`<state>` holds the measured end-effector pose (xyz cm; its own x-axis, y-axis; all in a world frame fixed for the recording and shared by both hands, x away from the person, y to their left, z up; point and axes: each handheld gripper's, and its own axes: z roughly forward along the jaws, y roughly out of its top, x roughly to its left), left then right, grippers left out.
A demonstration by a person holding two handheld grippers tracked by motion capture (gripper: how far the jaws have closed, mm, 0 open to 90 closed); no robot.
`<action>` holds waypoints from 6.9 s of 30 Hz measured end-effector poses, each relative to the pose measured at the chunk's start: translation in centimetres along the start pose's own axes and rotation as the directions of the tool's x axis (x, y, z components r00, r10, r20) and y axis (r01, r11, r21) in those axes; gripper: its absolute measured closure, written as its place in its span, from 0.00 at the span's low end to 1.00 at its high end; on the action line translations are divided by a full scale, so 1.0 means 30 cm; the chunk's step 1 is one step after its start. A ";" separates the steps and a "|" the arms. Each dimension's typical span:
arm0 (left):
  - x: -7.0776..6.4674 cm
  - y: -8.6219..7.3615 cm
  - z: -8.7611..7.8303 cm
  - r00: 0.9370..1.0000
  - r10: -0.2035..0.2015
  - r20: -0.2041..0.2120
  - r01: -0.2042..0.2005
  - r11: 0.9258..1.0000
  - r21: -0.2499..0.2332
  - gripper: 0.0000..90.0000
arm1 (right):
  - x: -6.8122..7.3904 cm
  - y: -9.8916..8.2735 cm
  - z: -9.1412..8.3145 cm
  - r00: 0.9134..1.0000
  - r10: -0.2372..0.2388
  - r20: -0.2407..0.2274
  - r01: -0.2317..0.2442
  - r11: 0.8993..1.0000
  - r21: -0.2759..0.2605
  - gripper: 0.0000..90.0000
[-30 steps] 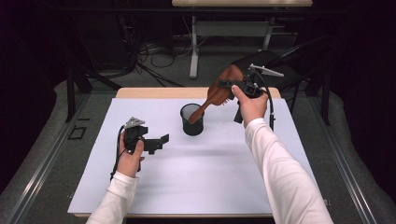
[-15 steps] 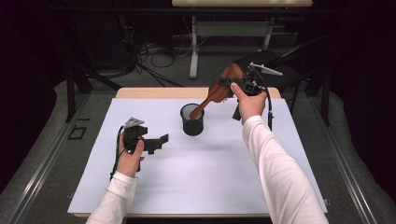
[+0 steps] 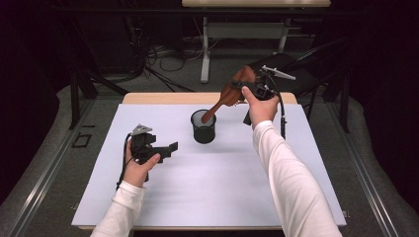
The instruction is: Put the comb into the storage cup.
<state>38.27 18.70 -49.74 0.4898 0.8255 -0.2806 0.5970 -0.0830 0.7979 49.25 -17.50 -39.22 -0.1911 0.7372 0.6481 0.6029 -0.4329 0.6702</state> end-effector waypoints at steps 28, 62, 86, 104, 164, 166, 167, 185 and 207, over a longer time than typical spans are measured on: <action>-0.004 -0.001 0.001 1.000 -0.001 0.001 0.001 1.000 0.003 0.00 | 0.023 -0.064 0.084 0.998 -0.054 0.028 0.054 0.999 -0.005 0.52; 0.004 0.000 0.001 1.000 -0.009 0.002 0.009 1.000 0.003 0.00 | -0.001 -0.165 0.165 0.992 -0.104 0.066 0.102 0.994 0.032 0.52; 0.010 -0.001 0.000 1.000 -0.014 -0.003 0.014 1.000 0.004 0.00 | -0.011 -0.209 0.198 0.987 -0.140 0.077 0.137 0.990 0.043 0.52; 0.010 -0.002 0.003 1.000 -0.013 -0.003 0.013 1.000 0.008 0.00 | -0.017 -0.208 0.203 0.986 -0.159 0.055 0.156 0.986 0.050 0.51; 0.011 -0.005 0.011 1.000 -0.018 -0.007 0.018 1.000 0.011 0.00 | -0.042 -0.209 0.205 0.988 -0.147 0.049 0.143 0.986 0.088 0.31; 0.010 -0.005 0.010 1.000 -0.018 -0.007 0.018 1.000 0.012 0.00 | -0.041 -0.211 0.206 0.987 -0.151 0.048 0.146 0.986 0.086 0.30; 0.010 -0.005 0.010 1.000 -0.018 -0.008 0.018 1.000 0.011 0.00 | -0.041 -0.211 0.206 0.987 -0.152 0.049 0.147 0.985 0.087 0.29; 0.011 -0.007 0.013 1.000 -0.021 -0.007 0.021 1.000 0.016 0.00 | -0.046 -0.195 0.192 0.983 -0.167 0.072 0.161 0.983 0.084 0.15; 0.021 -0.001 -0.003 1.000 -0.029 0.011 0.029 1.000 -0.007 0.00 | -0.059 -0.168 0.147 0.957 -0.269 0.110 0.253 0.957 0.141 0.00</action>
<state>38.51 19.28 -49.89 0.4789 0.8215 -0.3094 0.6067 -0.0550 0.7930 49.95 -14.35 -45.36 -0.2599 0.8789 0.3999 0.6379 -0.1546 0.7545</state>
